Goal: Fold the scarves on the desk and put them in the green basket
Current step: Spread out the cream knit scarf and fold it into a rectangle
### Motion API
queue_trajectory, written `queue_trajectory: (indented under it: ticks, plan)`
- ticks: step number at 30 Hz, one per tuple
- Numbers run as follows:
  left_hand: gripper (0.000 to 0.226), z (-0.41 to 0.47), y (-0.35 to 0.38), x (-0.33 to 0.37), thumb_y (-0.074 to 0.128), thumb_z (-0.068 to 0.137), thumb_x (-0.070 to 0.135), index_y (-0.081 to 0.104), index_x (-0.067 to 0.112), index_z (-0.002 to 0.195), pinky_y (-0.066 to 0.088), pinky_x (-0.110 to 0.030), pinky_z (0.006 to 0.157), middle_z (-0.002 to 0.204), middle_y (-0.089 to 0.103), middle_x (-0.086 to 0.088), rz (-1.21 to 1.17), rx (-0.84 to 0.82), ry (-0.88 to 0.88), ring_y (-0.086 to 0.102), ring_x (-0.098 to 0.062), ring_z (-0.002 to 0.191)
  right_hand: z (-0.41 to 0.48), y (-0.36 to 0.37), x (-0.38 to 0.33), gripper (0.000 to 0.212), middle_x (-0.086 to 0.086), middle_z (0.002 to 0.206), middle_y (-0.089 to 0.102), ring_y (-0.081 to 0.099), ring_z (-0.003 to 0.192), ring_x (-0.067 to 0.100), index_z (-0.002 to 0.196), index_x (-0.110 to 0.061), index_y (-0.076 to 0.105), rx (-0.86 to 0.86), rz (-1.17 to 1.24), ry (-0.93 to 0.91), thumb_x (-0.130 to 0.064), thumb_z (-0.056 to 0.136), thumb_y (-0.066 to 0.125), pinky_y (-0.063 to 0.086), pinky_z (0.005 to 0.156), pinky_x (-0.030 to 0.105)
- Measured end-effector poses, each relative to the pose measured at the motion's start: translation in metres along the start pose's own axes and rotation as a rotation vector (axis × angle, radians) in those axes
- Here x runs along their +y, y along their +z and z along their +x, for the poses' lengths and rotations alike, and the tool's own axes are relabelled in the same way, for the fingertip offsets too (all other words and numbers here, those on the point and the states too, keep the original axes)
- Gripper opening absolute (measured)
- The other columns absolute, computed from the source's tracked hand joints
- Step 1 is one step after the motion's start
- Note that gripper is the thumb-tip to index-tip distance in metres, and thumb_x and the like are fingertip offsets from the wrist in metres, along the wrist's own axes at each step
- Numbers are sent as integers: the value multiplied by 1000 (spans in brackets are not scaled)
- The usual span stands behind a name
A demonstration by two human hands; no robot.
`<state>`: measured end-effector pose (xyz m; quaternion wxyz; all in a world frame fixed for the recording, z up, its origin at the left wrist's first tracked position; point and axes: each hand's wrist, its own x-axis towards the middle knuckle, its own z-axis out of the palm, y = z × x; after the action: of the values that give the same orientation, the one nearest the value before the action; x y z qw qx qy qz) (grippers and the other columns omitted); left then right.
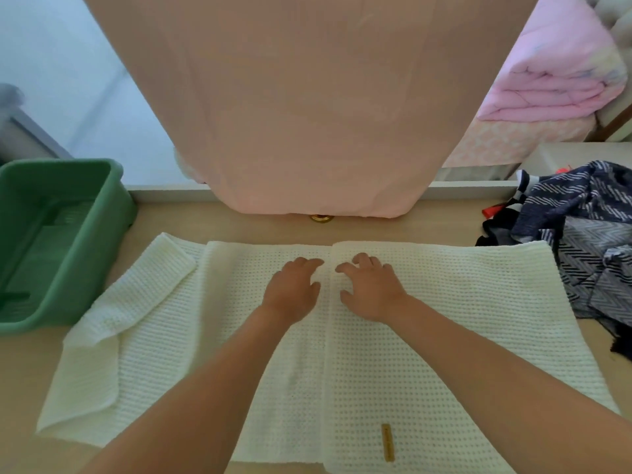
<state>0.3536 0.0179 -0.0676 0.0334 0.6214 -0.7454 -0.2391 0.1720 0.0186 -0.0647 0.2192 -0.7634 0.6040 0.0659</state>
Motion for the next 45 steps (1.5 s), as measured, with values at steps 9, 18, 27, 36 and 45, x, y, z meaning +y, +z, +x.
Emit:
queue_trajectory:
  ticks: [9, 18, 27, 36, 45]
  plan:
    - [46, -60, -72, -166, 46, 91, 4, 49, 13, 136, 47, -40, 92, 130, 53, -7, 57, 243, -325, 47, -27, 120, 45, 14, -184, 43, -2, 145, 45, 41, 134, 20, 138, -26, 52, -18, 266, -312, -19, 96, 49, 36, 111, 40]
    - [50, -109, -74, -289, 46, 87, -4, 47, 8, 135, 44, -36, 96, 134, 48, -8, 211, 103, -316, 41, -25, 125, 77, 74, -278, 52, 10, 160, 22, 14, 148, 28, 148, -19, 36, -160, -183, -293, -22, 97, 43, 15, 120, 45]
    - [17, -102, -73, -304, 59, 88, 10, 52, 12, 72, 44, -34, 67, 96, 58, -5, 217, 64, -248, 53, -23, 84, 77, 77, -288, 39, 8, 141, 45, 33, 135, 27, 130, -20, 57, -102, -168, -212, -24, 93, 46, 23, 114, 44]
    - [22, -82, -106, -214, 52, 92, 21, 49, 17, 70, 35, -28, 54, 63, 52, 4, -491, 234, -174, 43, -13, 58, 52, 20, -280, 33, -2, 91, 72, 70, 76, 19, 95, -31, 63, -89, 1015, 192, -54, 99, 40, 50, 64, 31]
    - [15, -58, -108, -87, 57, 92, 36, 71, 31, 88, 52, -26, 76, 82, 70, 10, -589, -33, 20, 64, -6, 77, 23, -33, -162, 32, 0, 105, 69, 67, 89, 18, 118, -22, 62, 212, 1089, 376, -12, 91, 48, 56, 64, 33]
